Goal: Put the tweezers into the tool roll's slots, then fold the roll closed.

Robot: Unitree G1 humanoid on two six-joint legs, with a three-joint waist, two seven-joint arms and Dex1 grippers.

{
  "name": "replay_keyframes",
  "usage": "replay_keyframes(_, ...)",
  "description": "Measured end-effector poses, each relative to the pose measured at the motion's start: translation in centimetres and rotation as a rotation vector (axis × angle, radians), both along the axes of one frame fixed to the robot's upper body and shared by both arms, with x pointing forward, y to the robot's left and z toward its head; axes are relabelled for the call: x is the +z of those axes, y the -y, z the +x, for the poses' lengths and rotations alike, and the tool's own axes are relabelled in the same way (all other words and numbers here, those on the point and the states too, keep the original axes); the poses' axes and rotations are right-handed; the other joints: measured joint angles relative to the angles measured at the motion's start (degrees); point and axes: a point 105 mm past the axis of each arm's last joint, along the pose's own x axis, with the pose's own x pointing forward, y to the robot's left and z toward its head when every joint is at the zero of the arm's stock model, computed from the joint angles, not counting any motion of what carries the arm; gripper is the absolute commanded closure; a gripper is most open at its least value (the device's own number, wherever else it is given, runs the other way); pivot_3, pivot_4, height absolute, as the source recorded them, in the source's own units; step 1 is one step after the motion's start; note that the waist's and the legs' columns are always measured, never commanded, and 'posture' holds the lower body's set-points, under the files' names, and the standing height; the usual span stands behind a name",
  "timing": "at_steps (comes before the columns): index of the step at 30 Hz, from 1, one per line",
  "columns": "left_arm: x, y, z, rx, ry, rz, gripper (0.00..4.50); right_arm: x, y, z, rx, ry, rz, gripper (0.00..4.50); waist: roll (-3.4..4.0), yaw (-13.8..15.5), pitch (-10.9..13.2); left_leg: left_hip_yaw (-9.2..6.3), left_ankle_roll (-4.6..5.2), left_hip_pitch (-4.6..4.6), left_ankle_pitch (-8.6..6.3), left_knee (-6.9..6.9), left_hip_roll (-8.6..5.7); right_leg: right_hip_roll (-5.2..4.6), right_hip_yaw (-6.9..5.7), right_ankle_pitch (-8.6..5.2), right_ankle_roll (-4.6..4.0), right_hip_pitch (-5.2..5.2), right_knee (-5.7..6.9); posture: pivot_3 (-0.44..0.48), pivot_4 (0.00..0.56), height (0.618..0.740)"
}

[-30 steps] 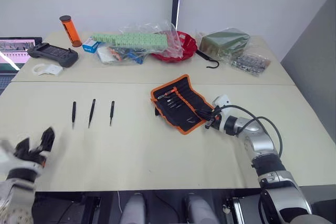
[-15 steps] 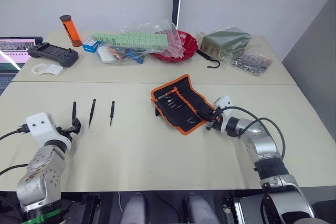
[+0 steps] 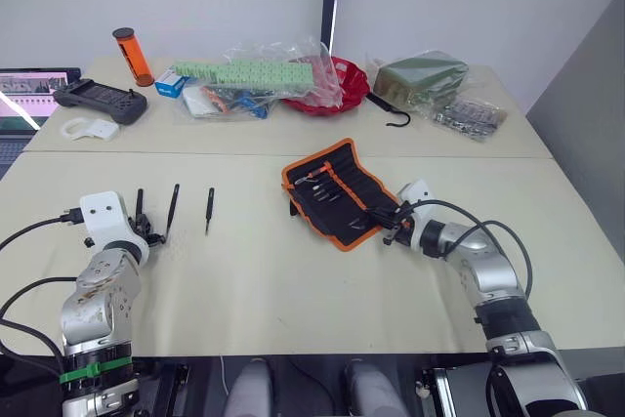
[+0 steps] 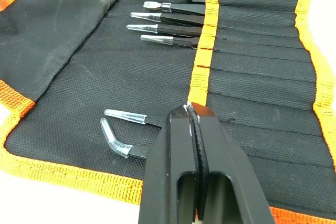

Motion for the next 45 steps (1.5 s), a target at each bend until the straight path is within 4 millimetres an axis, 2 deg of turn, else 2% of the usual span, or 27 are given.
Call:
replay_keyframes(6, 0.1, -0.1, -0.5, 0.023, 0.018, -0.009, 4.49, 0.0, -0.1, 0.1, -0.003, 0.003, -0.004, 4.5, 0.0, -0.1, 0.0, 0.0, 0.0, 0.0, 0.0, -0.01, 0.01, 0.0, 0.0, 0.0, 0.0, 0.0, 0.0, 0.0, 0.15, 0.74)
replay_keyframes(12, 0.3, -1.3, -1.3, 0.05, 0.024, 0.002, 4.49, 0.1, -0.2, 0.2, 0.0, 0.006, -0.006, 4.5, -0.01, -0.2, 0.0, 0.0, 0.0, -0.02, 0.0, -0.04, 0.01, 0.01, 0.0, 0.0, 0.0, -0.04, -0.01, 0.0, 0.15, 0.74)
replay_keyframes(14, 1.1, -1.8, -1.5, 0.047, 0.04, 0.027, 4.49, 0.2, -0.2, 0.2, -0.002, 0.009, -0.007, 4.5, -0.06, -0.2, 0.0, -0.01, 0.0, -0.06, 0.0, -0.04, 0.01, 0.01, -0.01, 0.0, 0.0, -0.07, -0.01, 0.0, 0.15, 0.74)
replay_keyframes(17, 4.0, -1.7, -1.3, -0.021, 0.117, 0.113, 4.49, 0.3, -0.2, 0.3, -0.006, 0.012, -0.009, 4.5, -0.07, -0.1, 0.1, -0.01, -0.01, -0.13, 0.01, -0.04, 0.0, 0.0, -0.02, 0.0, 0.0, -0.1, -0.05, 0.0, 0.15, 0.74)
replay_keyframes(19, 6.4, 0.0, -0.4, -0.14, 0.174, 0.147, 4.49, 0.4, -0.1, 0.4, -0.013, 0.014, -0.01, 4.5, -0.05, 0.2, 0.1, -0.02, -0.01, -0.16, 0.01, -0.03, -0.02, -0.01, -0.03, 0.0, 0.0, -0.1, -0.07, 0.0, 0.15, 0.74)
replay_keyframes(22, 11.4, 5.8, 1.5, -0.438, 0.309, 0.112, 4.49, 0.5, 0.0, 0.6, -0.024, 0.022, -0.019, 4.5, -0.04, 0.6, 0.1, -0.05, -0.03, -0.3, 0.02, 0.06, -0.04, -0.02, -0.07, 0.04, 0.07, -0.13, -0.13, 0.0, 0.15, 0.74)
replay_keyframes(23, 12.5, 7.1, 1.6, -0.498, 0.336, 0.112, 4.49, 0.5, -0.2, 0.6, -0.022, 0.024, -0.018, 4.5, -0.03, 0.4, 0.1, -0.04, -0.03, -0.28, 0.02, 0.05, -0.04, -0.02, -0.04, 0.04, 0.08, -0.12, -0.17, 0.0, 0.15, 0.74)
replay_keyframes(27, 15.2, 12.5, 2.0, -0.765, 0.311, 0.147, 4.49, 0.7, -0.2, 0.5, -0.022, 0.032, -0.021, 4.5, 0.1, -0.1, 0.2, -0.05, -0.03, -0.31, 0.02, -0.04, -0.07, -0.02, -0.02, 0.01, 0.14, -0.16, -0.18, 0.0, 0.15, 0.74)
replay_keyframes(32, 15.0, 18.5, 2.2, -1.039, 0.134, 0.152, 4.49, 0.7, 0.1, 0.3, -0.047, 0.045, -0.02, 4.5, 0.11, 0.0, 0.3, -0.1, -0.02, -0.39, 0.02, -0.04, -0.1, -0.01, -0.03, 0.0, 0.16, -0.17, -0.24, 0.0, 0.15, 0.74)
replay_keyframes(35, 14.8, 21.0, 2.0, -1.185, 0.026, 0.114, 4.49, 0.8, 0.4, 0.3, -0.07, 0.053, -0.018, 4.5, 0.17, -0.1, 0.3, -0.11, -0.02, -0.39, 0.02, -0.04, -0.09, 0.01, -0.04, 0.0, 0.17, -0.17, -0.24, 0.0, 0.15, 0.74)
replay_keyframes(39, 13.9, 23.5, 2.4, -1.321, -0.127, 0.093, 4.49, 0.8, 1.0, 0.0, -0.111, 0.057, -0.002, 4.5, 0.26, -0.1, 0.4, -0.09, -0.02, -0.41, 0.02, -0.06, -0.11, 0.01, -0.01, -0.01, 0.18, -0.2, -0.28, 0.0, 0.15, 0.74)
replay_keyframes(45, 10.3, 25.7, 3.3, -1.389, -0.327, 0.136, 4.49, 0.7, 1.0, -0.2, -0.141, 0.063, 0.013, 4.5, 0.35, -0.5, 0.4, -0.07, -0.03, -0.5, 0.05, -0.27, -0.09, 0.05, 0.06, -0.01, 0.18, -0.5, -0.17, 0.0, 0.15, 0.74)
